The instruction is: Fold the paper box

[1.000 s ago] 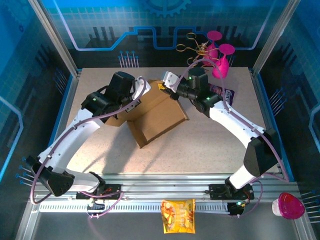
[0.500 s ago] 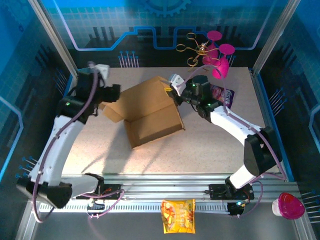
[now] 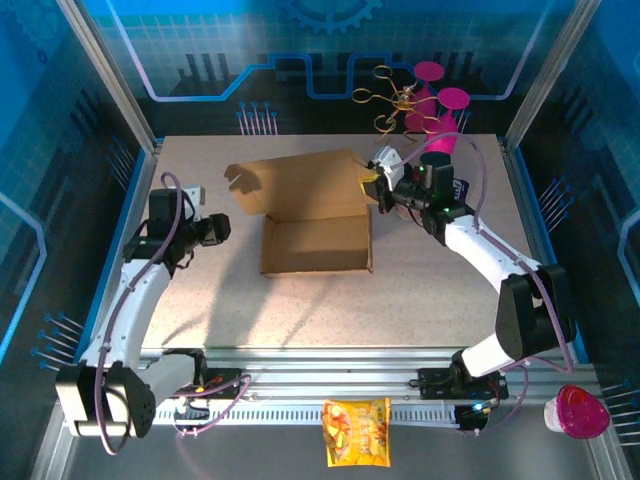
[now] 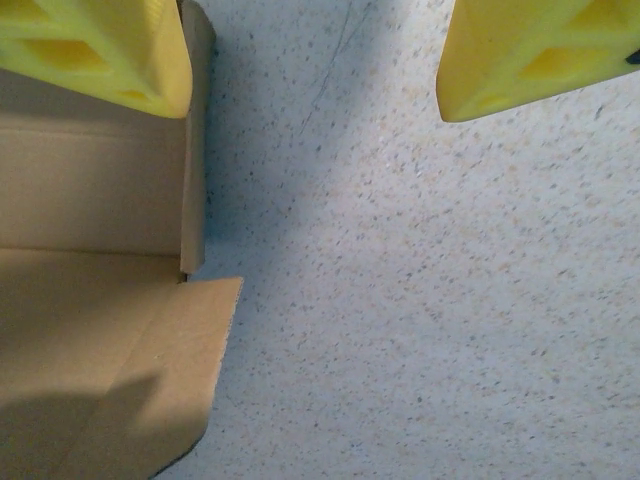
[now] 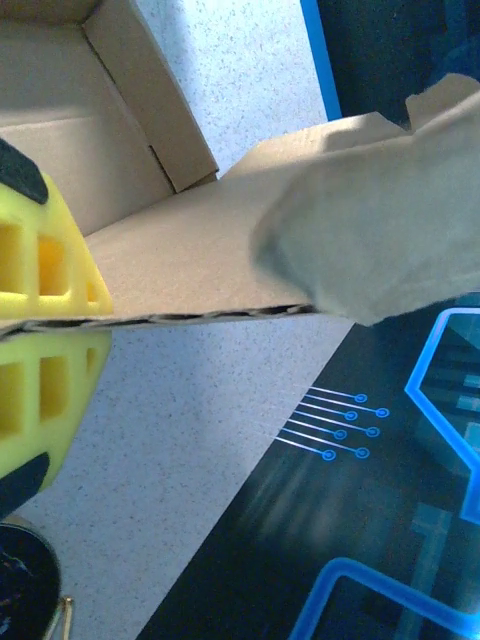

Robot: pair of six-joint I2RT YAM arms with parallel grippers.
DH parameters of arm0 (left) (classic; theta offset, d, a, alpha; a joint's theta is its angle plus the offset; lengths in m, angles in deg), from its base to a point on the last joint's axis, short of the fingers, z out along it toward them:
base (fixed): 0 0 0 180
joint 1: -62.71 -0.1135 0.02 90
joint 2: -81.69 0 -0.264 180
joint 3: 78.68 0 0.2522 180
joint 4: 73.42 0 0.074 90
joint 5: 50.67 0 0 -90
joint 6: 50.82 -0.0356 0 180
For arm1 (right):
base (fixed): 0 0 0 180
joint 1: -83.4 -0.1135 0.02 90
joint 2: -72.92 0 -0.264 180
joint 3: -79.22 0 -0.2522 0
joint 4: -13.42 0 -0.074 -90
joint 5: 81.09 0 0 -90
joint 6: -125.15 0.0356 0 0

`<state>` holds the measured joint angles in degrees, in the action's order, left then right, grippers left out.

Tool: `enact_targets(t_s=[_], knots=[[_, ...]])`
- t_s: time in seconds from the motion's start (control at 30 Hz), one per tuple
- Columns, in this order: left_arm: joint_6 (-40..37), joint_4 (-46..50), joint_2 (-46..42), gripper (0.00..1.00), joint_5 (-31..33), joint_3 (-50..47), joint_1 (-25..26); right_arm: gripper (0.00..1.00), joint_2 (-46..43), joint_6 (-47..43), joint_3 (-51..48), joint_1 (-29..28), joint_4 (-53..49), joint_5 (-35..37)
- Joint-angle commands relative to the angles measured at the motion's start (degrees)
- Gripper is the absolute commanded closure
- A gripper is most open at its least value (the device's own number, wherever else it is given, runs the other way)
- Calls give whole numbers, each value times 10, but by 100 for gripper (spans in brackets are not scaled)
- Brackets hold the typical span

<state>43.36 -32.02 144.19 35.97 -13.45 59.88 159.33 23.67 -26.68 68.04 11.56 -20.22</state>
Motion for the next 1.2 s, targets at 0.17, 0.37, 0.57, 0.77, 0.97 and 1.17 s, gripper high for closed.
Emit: enact_targets(t_s=[0.17, 0.37, 0.57, 0.77, 0.97, 1.17], knots=[[-6, -222, 76, 29, -93, -39, -10, 100, -26, -7, -12, 13, -58, -33], [-4, -291, 175, 28, -125, 3, -10, 100, -17, -10, -1, 14, -79, -33], [-5, -340, 242, 22, -136, 30, -10, 100, 1, -10, 18, 14, -96, -43], [4, -375, 296, 22, -175, 68, -10, 100, 13, -7, 28, 11, -102, -47], [14, -373, 339, 23, -198, 104, -9, 100, 25, -7, 35, 8, -104, -43], [35, -345, 351, 44, -204, 126, -2, 100, 35, -6, 42, -3, -99, -30]])
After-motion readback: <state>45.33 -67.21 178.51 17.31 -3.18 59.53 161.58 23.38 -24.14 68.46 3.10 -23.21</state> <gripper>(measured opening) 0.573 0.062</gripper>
